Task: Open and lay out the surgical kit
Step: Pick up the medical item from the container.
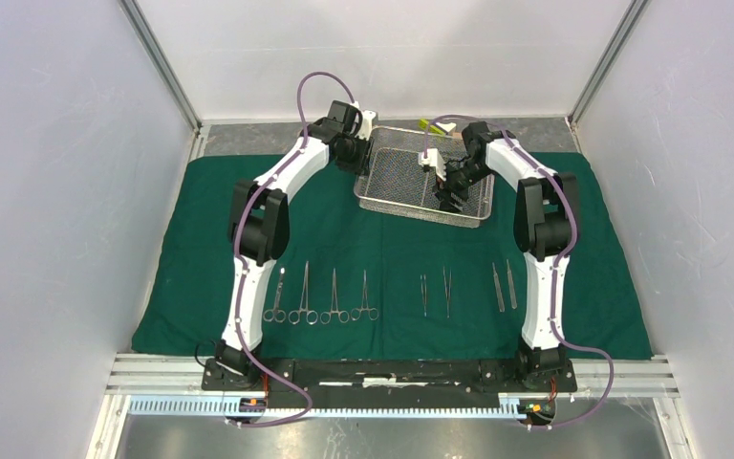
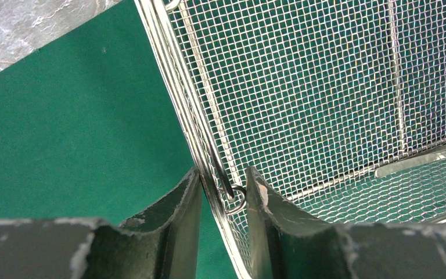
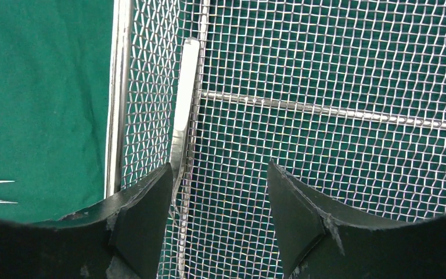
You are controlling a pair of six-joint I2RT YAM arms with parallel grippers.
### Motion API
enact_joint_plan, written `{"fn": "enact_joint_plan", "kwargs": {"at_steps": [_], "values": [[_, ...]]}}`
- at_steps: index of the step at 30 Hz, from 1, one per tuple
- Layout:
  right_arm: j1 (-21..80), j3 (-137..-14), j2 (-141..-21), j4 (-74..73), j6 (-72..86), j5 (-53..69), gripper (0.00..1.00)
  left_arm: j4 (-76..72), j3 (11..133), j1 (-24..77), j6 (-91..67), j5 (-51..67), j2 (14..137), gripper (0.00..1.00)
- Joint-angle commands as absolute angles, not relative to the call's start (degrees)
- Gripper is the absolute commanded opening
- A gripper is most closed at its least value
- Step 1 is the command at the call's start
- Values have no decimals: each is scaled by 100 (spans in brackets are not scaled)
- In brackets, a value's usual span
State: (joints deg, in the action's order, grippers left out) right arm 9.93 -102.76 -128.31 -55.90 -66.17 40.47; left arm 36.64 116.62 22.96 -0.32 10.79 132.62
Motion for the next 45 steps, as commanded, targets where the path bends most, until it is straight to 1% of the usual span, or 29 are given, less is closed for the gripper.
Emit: {"fn": "enact_joint_plan", "kwargs": {"at_steps": [1,11,16,20,23,29,42,45], "values": [[979,-10485,-12796,-5944,-6937,4316,67,3656,11795,2311,194,861,13508,22],[1065,-10263,-12859,-6069,-7290,4221,67,3654,11866,2306,137,826,13546,22],[1103,-10004,-12876,-5765,-7173,4042,67,3658,11848,2311,96,835,13552,22],[1107,-9814,-12812,-5260,-6787,3820,64,3658,11833,2307,96,839,13553,21],[1107,-9700,-12715,-4966,-6559,3757,59,3661,11824,2311,79,870,13544,21],[1102,-9574,-12526,-4939,-6617,3743,48,3660,11786,2308,96,879,13518,21],[1105,-9697,-12449,-5086,-6755,3575,19,3665,11737,2309,61,888,13459,21],[1099,-9833,-12460,-5118,-6757,3535,12,3656,11628,2305,-209,861,13405,19]]}}
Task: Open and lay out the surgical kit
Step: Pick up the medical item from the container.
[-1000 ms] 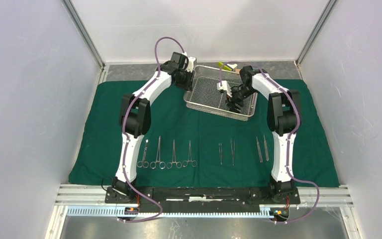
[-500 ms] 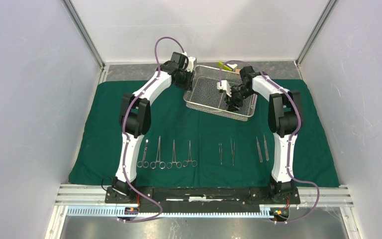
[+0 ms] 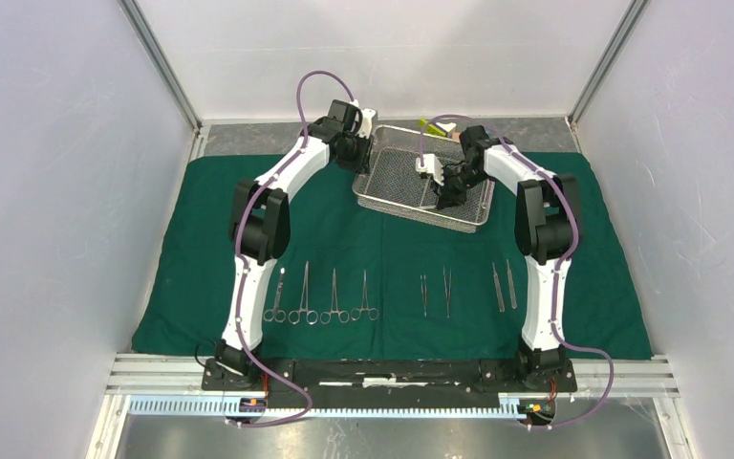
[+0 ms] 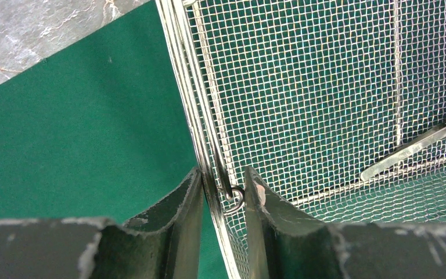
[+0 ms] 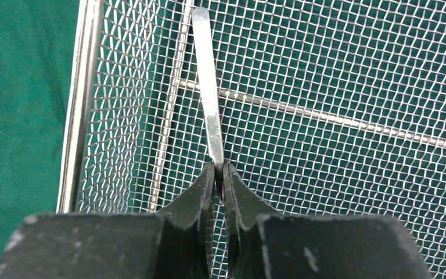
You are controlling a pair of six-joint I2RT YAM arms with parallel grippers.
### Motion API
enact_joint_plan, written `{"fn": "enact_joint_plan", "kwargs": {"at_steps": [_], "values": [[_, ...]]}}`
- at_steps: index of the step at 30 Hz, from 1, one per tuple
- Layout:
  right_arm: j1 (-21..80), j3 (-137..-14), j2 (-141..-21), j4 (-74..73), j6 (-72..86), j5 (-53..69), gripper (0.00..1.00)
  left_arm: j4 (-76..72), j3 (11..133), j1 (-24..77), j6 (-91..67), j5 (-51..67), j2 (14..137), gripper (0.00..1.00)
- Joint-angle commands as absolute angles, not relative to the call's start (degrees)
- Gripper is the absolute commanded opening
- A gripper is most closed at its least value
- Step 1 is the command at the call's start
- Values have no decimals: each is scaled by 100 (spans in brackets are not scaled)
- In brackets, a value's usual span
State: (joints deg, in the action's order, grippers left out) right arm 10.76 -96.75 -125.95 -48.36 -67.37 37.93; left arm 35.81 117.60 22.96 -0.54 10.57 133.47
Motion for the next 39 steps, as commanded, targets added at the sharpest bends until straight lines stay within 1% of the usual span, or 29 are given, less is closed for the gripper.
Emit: {"fn": "enact_joint_plan", "kwargs": {"at_steps": [1,4,11,17,23,34,39], "values": [[1096,-9873,-12465,-5127,-6751,3522,9,3656,11584,2311,-296,854,13387,18],[1052,-10068,-12519,-5195,-6729,3534,1,3520,11297,2310,-579,873,13262,13],[950,-10452,-12561,-5352,-6651,3612,0,3212,10755,2310,-1213,1057,12962,2],[922,-10595,-12464,-5325,-6469,3714,0,2876,10249,2311,-1791,1160,12689,2],[875,-10619,-12289,-4859,-5847,3567,0,2448,9709,2307,-2406,1090,12357,2],[792,-10341,-11880,-4223,-4970,3309,0,1987,9146,2398,-3486,1228,12431,2],[768,-10292,-11672,-4186,-4678,3234,0,1829,8930,2570,-3843,1236,12354,2]]}}
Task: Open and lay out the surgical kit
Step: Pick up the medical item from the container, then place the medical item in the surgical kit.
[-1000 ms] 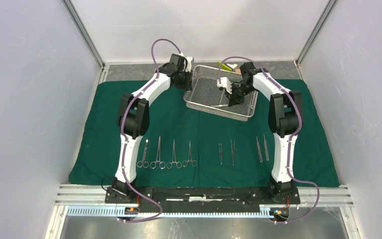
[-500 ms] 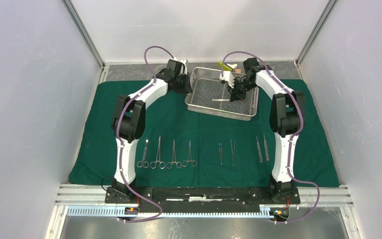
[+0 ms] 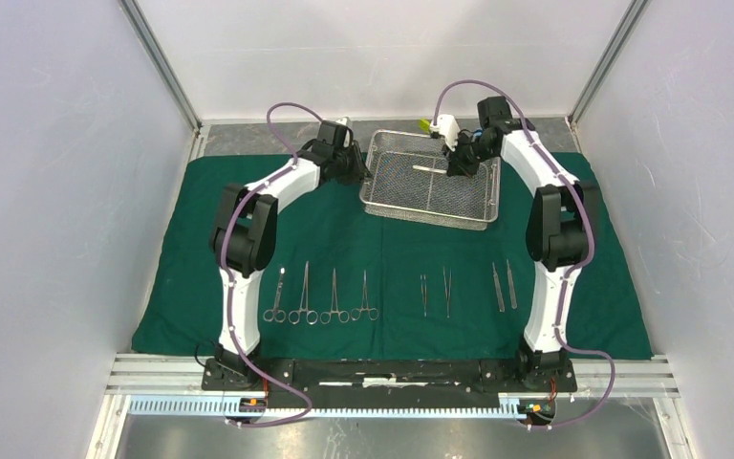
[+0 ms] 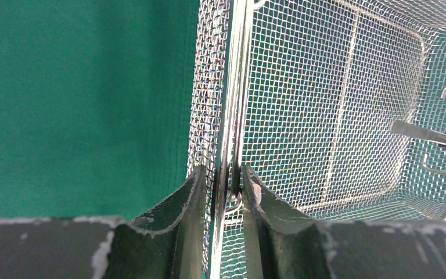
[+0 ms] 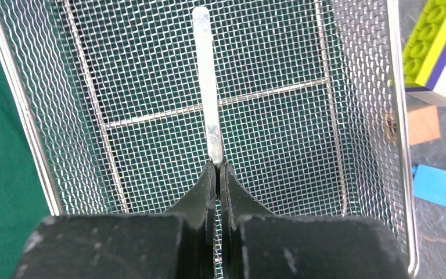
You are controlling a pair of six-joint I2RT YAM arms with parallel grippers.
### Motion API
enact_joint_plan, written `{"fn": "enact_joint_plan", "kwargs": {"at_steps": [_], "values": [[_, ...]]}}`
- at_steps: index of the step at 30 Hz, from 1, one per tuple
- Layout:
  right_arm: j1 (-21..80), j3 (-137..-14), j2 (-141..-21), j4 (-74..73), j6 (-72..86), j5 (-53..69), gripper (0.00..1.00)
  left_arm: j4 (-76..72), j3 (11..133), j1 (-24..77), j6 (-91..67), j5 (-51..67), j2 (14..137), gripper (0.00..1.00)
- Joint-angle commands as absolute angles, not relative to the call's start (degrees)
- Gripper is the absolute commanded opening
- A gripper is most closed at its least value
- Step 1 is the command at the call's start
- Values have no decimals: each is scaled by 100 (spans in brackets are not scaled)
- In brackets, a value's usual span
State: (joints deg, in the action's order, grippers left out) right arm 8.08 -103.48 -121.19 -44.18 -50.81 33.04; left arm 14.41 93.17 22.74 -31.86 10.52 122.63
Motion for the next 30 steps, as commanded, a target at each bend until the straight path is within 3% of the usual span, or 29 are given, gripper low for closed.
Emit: {"fn": "enact_joint_plan", "kwargs": {"at_steps": [1,21,26,30], "values": [[769,-10260,-11626,-4187,-4622,3233,0,1814,8894,2602,-3906,1239,12337,2],[770,-9170,-10652,-3860,-4084,3032,0,1600,8921,2680,-4656,1688,12452,4],[769,-9123,-10484,-3926,-4121,3103,0,1453,8675,2692,-4566,1647,12193,21],[810,-9204,-10385,-4101,-4271,3251,0,1407,8604,2623,-4087,1433,11716,46]]}}
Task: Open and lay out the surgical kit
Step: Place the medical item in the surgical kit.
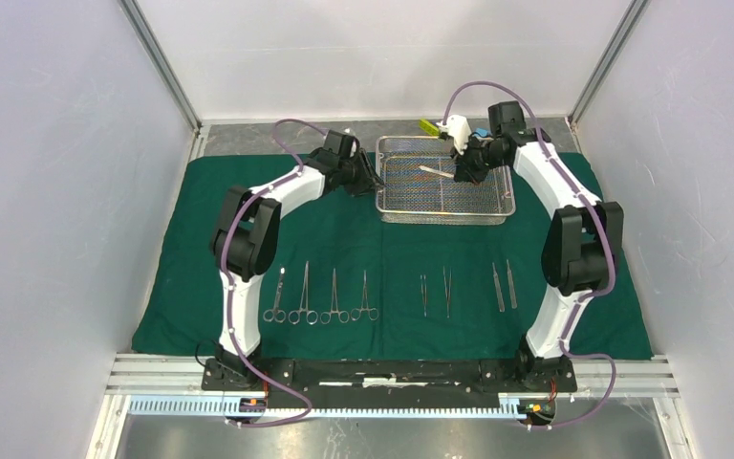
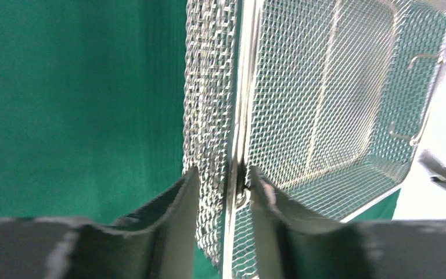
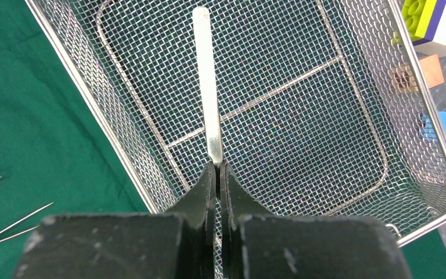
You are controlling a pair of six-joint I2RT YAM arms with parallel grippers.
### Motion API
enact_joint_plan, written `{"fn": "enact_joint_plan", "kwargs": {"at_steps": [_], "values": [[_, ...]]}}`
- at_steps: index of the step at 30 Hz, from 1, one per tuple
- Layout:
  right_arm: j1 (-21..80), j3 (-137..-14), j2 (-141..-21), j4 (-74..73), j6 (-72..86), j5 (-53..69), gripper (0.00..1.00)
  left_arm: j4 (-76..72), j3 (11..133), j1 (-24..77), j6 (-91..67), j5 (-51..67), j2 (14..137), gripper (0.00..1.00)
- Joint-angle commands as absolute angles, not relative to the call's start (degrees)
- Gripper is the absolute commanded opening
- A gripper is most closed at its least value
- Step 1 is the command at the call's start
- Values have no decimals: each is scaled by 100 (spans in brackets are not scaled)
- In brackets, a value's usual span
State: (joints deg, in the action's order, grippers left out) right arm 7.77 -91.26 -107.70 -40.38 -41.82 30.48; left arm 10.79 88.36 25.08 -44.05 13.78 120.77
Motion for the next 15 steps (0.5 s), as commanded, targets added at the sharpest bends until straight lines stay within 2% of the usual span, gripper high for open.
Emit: {"fn": "enact_joint_plan", "kwargs": {"at_steps": [1,4,10,15], "values": [[844,-9199,-10345,-4142,-4337,3257,0,1404,8652,2602,-3915,1390,11610,51],[949,-8853,-10038,-3915,-4425,3207,0,1428,8761,2456,-3339,1325,11244,63],[1372,-8049,-9192,-3433,-4541,3023,0,965,8504,2134,-2458,1738,10277,75],[1851,-7179,-8207,-2864,-4700,2764,0,623,8170,1964,-1540,3750,9476,81]]}}
